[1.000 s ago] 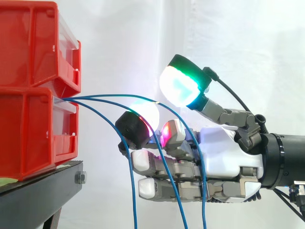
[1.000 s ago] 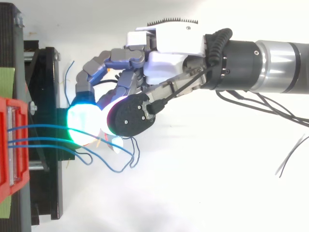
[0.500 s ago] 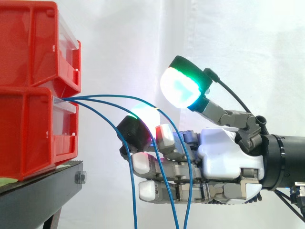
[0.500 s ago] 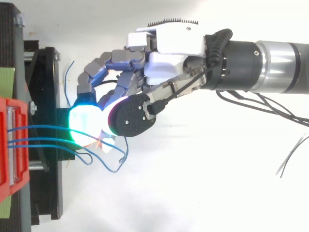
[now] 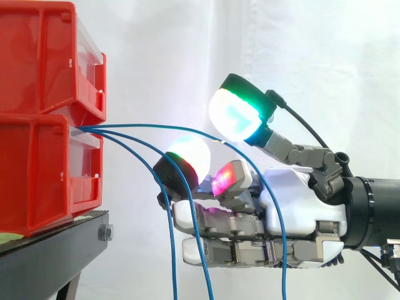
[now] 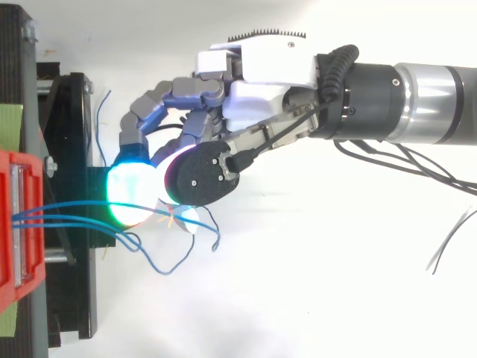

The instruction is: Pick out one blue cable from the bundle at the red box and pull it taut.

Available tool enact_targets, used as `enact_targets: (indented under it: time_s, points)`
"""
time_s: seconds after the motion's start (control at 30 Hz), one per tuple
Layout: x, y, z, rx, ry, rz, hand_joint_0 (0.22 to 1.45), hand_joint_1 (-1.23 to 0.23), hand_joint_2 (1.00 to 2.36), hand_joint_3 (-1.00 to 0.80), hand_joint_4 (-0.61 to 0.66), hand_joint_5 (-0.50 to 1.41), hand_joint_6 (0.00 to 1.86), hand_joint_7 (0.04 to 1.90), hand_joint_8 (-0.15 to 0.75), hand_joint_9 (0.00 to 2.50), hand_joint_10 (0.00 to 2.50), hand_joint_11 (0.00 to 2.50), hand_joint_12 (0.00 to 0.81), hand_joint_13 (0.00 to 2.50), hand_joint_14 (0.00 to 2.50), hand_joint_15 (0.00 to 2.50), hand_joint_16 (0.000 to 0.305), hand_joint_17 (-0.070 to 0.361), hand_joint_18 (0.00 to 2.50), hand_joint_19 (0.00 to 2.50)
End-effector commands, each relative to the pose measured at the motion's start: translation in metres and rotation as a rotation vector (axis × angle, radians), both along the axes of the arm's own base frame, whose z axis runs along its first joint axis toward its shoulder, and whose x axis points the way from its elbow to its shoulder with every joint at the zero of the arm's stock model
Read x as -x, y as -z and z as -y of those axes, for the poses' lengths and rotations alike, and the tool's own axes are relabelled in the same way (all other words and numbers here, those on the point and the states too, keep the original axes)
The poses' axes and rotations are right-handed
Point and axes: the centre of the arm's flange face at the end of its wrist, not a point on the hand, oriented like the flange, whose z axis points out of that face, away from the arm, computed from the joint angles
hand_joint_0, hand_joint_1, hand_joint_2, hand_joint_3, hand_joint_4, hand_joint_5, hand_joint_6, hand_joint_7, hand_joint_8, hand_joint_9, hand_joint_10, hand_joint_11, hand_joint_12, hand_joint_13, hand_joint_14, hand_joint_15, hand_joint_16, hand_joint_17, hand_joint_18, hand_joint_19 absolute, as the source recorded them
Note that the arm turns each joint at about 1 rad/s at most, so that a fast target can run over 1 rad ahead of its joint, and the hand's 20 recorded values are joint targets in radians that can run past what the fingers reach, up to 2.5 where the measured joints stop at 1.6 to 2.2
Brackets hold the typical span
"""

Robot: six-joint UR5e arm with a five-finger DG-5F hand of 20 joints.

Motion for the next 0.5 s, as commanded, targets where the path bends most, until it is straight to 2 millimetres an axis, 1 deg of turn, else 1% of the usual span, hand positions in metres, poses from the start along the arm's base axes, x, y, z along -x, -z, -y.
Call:
enact_targets:
  time_s: [0.0, 0.33, 0.37, 0.47]
  points:
    - [-0.0001, -0.0014, 0.0000, 0.000, 0.000, 0.002, 0.51, -0.64, 1.00, -0.50, 0.16, -0.27, 0.82, 0.80, 0.306, 1.22, 0.02, 0.88, 0.177, 0.75, 0.01, 0.35, 0.012, 0.027, 0.44, 0.45]
    - [0.0003, 0.0005, 0.0000, 0.000, 0.000, -0.001, 0.50, -0.64, 1.00, -0.50, 0.15, -0.28, 0.82, 0.79, 0.286, 1.19, 0.02, 1.01, 0.178, 0.72, 0.01, 0.37, 0.011, 0.026, 0.39, 0.47]
    - [0.0003, 0.0005, 0.0000, 0.000, 0.000, -0.001, 0.50, -0.64, 1.00, -0.50, 0.15, -0.28, 0.82, 0.80, 0.281, 1.18, 0.02, 1.10, 0.177, 0.71, 0.01, 0.37, 0.011, 0.026, 0.39, 0.47]
    - [0.0003, 0.0005, 0.0000, 0.002, 0.000, -0.001, 0.51, -0.65, 1.00, -0.50, 0.15, -0.28, 0.82, 0.79, 0.270, 1.18, 0.02, 1.14, 0.176, 0.71, 0.01, 0.37, 0.011, 0.025, 0.39, 0.47]
